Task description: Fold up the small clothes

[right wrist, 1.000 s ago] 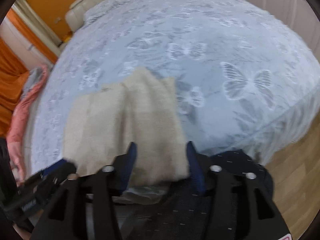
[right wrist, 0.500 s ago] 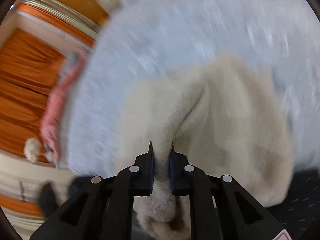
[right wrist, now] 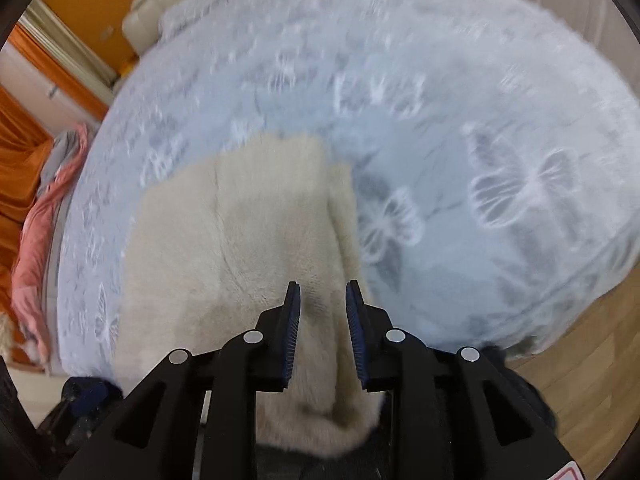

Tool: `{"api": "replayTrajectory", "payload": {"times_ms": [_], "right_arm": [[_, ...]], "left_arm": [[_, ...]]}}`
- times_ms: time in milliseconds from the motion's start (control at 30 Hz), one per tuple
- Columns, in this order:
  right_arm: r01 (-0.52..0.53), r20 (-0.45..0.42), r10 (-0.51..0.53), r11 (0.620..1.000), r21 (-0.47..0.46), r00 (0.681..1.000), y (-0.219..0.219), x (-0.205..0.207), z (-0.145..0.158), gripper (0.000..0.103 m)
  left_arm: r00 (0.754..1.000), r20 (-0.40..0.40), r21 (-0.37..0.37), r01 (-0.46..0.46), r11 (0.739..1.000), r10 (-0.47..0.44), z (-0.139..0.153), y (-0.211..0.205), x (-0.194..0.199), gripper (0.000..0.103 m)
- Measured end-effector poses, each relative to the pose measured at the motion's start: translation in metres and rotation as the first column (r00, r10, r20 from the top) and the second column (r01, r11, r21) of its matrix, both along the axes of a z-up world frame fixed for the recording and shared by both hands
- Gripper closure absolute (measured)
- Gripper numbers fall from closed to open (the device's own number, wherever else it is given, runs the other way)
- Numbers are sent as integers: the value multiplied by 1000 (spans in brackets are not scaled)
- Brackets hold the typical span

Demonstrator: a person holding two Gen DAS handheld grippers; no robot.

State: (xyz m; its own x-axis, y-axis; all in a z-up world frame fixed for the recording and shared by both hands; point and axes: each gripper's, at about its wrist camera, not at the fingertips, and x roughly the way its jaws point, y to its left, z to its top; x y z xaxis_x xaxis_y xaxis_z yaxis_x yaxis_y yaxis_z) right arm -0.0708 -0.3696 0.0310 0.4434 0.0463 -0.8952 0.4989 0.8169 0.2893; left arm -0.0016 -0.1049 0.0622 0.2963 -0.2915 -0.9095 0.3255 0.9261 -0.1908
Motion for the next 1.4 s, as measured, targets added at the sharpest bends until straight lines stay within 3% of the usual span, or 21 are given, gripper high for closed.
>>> {"api": "replayTrajectory", "payload": {"times_ms": [100, 167, 200, 267, 300, 367, 500, 567, 633, 700, 800, 867, 900, 1000, 1033, 1067, 1100, 1167, 1267, 1333, 1400], "right_arm": [[-58, 53, 57, 998, 17, 997, 14, -15, 21, 78], [-143, 25, 142, 990, 19, 990, 33, -16, 22, 78], [-193, -35, 193, 981, -11, 981, 47, -15, 13, 78], [-241, -181, 230, 969, -44, 956, 64, -11, -17, 89], [-244, -269, 234, 970, -2, 934, 65, -9, -42, 90], [-212, -299, 219, 976, 55, 929, 62, -8, -54, 92], [-157, -163, 164, 986, 52, 973, 50, -10, -11, 88], [-146, -124, 149, 989, 32, 981, 45, -8, -4, 85], [-176, -211, 178, 984, 29, 961, 45, 3, -30, 93], [-190, -277, 200, 980, 64, 940, 46, 8, -53, 95], [-162, -167, 164, 986, 26, 972, 42, 4, -18, 86], [-112, -82, 112, 994, 1, 990, 32, 5, 4, 64], [-88, -60, 86, 996, -25, 994, 24, 10, 10, 58], [-63, -105, 59, 998, -30, 993, 11, 30, -7, 55], [-69, -132, 69, 998, 7, 989, 10, 33, -21, 63], [-71, -154, 77, 997, 43, 985, 15, 41, -35, 82], [-82, -173, 92, 995, 63, 981, 14, 45, -42, 89], [-99, -120, 105, 993, 56, 987, 22, 44, -24, 91], [-73, 36, 73, 997, 25, 997, 16, 33, 19, 92], [-49, 39, 48, 998, 40, 998, 7, 31, 15, 92], [-41, -66, 44, 998, 38, 997, 0, 36, -19, 92]], "left_arm": [[1000, 4, -13, -29, 999, 29, 1, 0, 9, 31], [1000, -3, 52, -23, 998, 23, -12, -9, 15, 31], [1000, -20, 95, -16, 995, 18, -21, -15, 18, 29], [998, -66, 139, -3, 990, 12, -41, -23, 22, 29], [996, -88, 168, 3, 986, 12, -51, -27, 22, 29], [996, -87, 181, 15, 983, 1, -57, -28, 20, 29], [998, -60, 174, 8, 985, 2, -50, -24, 18, 27], [998, -64, 178, 2, 984, 9, -53, -24, 18, 26], [997, -74, 180, -7, 984, 21, -55, -25, 18, 25], [997, -74, 184, -3, 983, 17, -49, -26, 17, 27], [999, -35, 165, -5, 986, 11, -32, -25, 15, 27], [1000, -25, 162, -5, 987, 9, -27, -26, 15, 27], [1000, -25, 163, 3, 987, 2, -26, -29, 15, 27], [1000, -28, 174, 14, 985, -9, -28, -35, 14, 27], [999, -31, 175, 18, 984, -12, -28, -36, 14, 27], [999, -32, 178, 20, 984, -14, -28, -37, 13, 27], [999, -31, 181, 23, 983, -18, -28, -38, 12, 27], [999, -29, 183, 27, 983, -22, -28, -37, 12, 27], [999, -41, 178, 24, 984, -18, -30, -37, 12, 27], [998, -53, 177, 27, 984, -18, -33, -39, 12, 27], [998, -61, 181, 35, 983, -24, -35, -41, 11, 27]]}}
